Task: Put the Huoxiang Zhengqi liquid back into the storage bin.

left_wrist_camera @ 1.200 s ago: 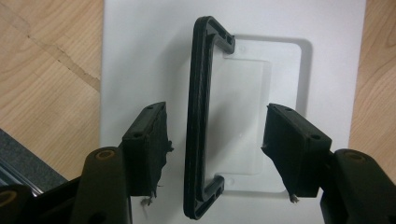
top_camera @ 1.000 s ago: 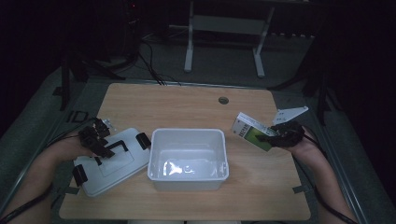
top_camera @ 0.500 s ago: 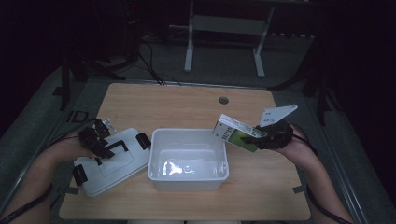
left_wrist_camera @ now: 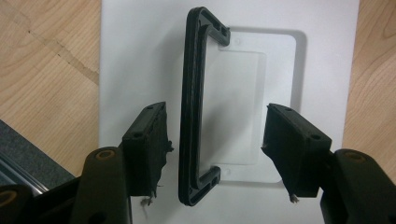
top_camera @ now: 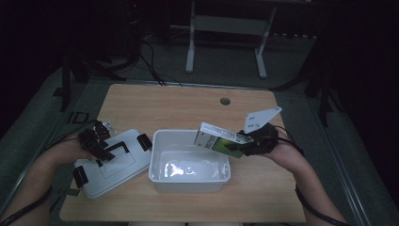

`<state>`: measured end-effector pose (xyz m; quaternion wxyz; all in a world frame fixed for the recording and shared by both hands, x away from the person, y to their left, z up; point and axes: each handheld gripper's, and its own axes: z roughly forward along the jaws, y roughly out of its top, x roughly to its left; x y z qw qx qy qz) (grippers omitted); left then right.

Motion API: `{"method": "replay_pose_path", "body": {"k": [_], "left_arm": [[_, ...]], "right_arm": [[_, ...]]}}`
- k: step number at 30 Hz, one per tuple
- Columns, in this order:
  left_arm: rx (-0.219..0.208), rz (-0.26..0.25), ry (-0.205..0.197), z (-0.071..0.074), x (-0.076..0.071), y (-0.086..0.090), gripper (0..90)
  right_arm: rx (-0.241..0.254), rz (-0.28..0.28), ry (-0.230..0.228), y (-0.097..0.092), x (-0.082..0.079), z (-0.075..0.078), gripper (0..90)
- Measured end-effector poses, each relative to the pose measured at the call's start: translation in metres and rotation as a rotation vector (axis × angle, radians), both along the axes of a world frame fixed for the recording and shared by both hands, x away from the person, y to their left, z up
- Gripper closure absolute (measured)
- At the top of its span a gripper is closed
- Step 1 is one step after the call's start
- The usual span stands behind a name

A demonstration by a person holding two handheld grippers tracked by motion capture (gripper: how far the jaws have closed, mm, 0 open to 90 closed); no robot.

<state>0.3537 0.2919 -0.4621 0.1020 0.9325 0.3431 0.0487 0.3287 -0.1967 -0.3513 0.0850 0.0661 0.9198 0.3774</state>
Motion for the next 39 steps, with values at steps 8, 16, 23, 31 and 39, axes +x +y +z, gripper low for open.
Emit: {"method": "replay_pose_path", "body": {"k": [8,16,23,31,39], "left_arm": [[0.011,-0.005,0.011,-0.004,0.0,-0.002,40.1],[0.011,-0.007,0.011,-0.005,0.0,-0.001,40.1],[0.009,-0.007,0.012,-0.006,0.0,-0.001,40.1],[0.013,-0.008,0.015,-0.008,0.0,-0.002,40.1],[0.018,-0.01,0.018,-0.01,0.0,0.0,40.1]], "right_arm": [[-0.027,0.101,0.005,0.03,-0.008,-0.009,65.2],[-0.078,0.162,0.036,0.054,-0.011,-0.027,65.2],[-0.106,0.183,0.078,0.065,-0.009,-0.049,65.2],[-0.173,0.216,0.132,0.08,-0.005,-0.073,65.2],[-0.237,0.223,0.155,0.088,-0.001,-0.09,65.0]]}}
